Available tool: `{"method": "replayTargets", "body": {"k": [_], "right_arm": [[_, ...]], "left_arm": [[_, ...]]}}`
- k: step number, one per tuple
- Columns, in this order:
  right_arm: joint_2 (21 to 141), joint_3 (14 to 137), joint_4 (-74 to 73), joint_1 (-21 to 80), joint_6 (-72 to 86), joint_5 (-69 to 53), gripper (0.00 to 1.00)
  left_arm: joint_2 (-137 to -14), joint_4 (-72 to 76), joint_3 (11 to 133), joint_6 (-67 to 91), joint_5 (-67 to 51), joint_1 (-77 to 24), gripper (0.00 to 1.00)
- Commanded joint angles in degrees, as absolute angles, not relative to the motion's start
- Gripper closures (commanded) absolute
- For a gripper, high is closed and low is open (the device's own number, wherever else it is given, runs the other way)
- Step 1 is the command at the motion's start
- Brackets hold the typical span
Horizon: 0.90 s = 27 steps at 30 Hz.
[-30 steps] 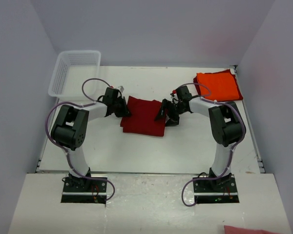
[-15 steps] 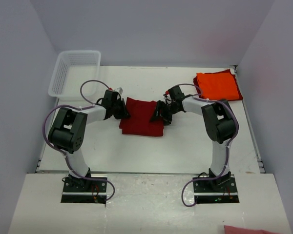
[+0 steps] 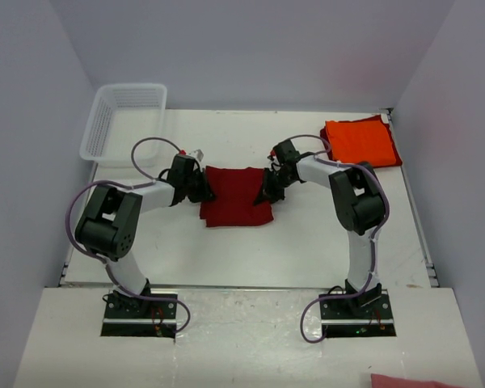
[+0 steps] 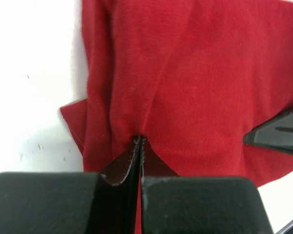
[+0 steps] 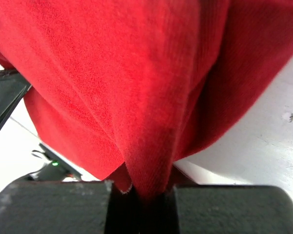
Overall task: Fold and stack the t-shirts
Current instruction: Fold the long partially folded tshirt into a neat square
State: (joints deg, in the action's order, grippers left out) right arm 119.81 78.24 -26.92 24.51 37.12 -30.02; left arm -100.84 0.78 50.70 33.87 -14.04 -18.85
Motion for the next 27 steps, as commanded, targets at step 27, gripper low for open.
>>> {"method": "replayTargets", "body": {"k": [27], "right_arm": [[116.1, 99.75, -48.87, 26.02, 13.28, 45.95, 1.0]], "left_arm": [[-78.31, -2.55, 38.77, 35.95, -10.28, -40.08, 1.0]]}}
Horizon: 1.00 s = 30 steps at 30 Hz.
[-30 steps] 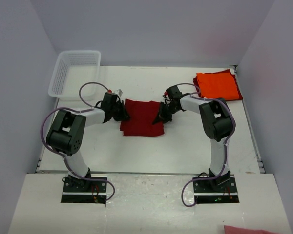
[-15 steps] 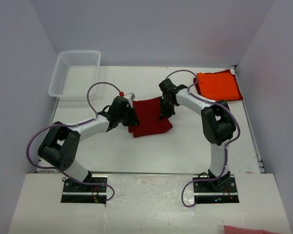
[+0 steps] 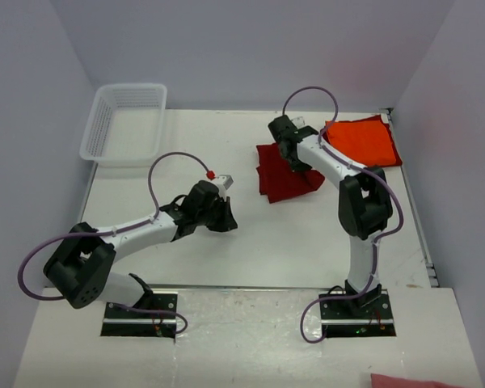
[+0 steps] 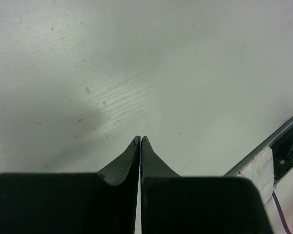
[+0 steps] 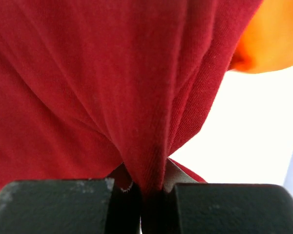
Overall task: Fold and stack the t-shirts
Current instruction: Fold the long partially folded tshirt into a neat square
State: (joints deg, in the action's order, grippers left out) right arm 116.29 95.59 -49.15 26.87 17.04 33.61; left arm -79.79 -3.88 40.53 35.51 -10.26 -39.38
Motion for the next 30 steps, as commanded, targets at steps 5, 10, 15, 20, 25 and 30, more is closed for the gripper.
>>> {"method": "replayTargets", "body": {"k": [5, 10, 15, 20, 25, 30], "right_arm": [[118.12, 106.33, -48.87, 24.09, 8.53, 49.74, 1.0], [119.71, 111.7, -48.69, 22.94, 3.52, 53.6, 1.0], [119.18, 114.34, -48.69, 22.24, 1.41, 55.72, 1.0], [116.9, 112.94, -48.34, 22.15, 2.02, 56.95, 1.0], [115.93, 112.15, -47.11, 21.71, 0.44, 57.13, 1.0], [117.33, 115.66, -46.41, 21.01, -3.86, 57.74, 1.0]], "left_arm": [[-78.66, -1.93, 37.71, 34.9, -11.77, -40.17, 1.0], [-79.27, -1.05, 37.0, 33.93, -12.48, -40.25, 1.0], [-80.77, -1.05, 36.48, 33.22, -13.01, -40.17, 1.0], [-82.26, 1.84, 36.3, 33.22, -13.45, -40.17, 1.0], [-83.93, 2.9, 36.12, 33.22, -14.59, -40.25, 1.0], [-84.46, 3.16, 36.21, 33.31, -15.2, -40.25, 1.0]]}}
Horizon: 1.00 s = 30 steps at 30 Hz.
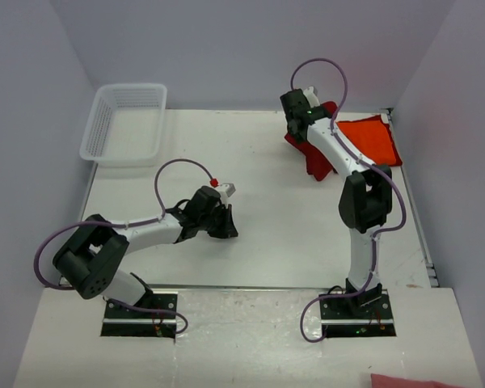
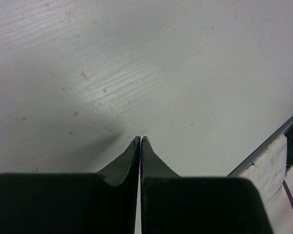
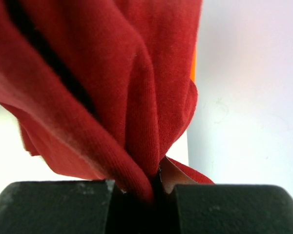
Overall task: Fold and stack the t-shirts
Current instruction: Fold the long partially folded tshirt into a neat square, then put the neatly folded tshirt into the corner of the board with the right arm
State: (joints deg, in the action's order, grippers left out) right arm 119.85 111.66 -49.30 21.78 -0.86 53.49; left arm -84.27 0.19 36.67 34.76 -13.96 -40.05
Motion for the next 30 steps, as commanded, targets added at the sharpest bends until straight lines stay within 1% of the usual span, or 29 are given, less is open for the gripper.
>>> {"method": "replayTargets", "body": {"k": [1, 7, 12, 20, 30], "right_arm": [[117.51, 117.06, -46.32, 20.92, -4.3, 57.83, 1.0], [118.74, 122.16, -46.06, 20.74, -7.91, 58.62, 1.0], [119.27, 123.75, -45.7, 20.22, -9.93, 59.41, 1.0], [116.81, 120.76, -45.62, 19.69, -8.7, 59.06, 1.0], [116.54, 119.45, -45.88, 17.5, -8.18, 58.8, 1.0]], "left_arm": [[-84.38, 3.08, 36.12, 33.14, -15.12, -40.25, 1.0], [-84.55, 2.81, 35.95, 32.78, -14.94, -40.17, 1.0], [-85.34, 3.25, 35.95, 32.7, -15.47, -40.17, 1.0], [-86.31, 3.52, 35.77, 32.17, -15.47, -40.17, 1.0], [-85.69, 3.34, 35.25, 32.17, -15.64, -40.17, 1.0]]}}
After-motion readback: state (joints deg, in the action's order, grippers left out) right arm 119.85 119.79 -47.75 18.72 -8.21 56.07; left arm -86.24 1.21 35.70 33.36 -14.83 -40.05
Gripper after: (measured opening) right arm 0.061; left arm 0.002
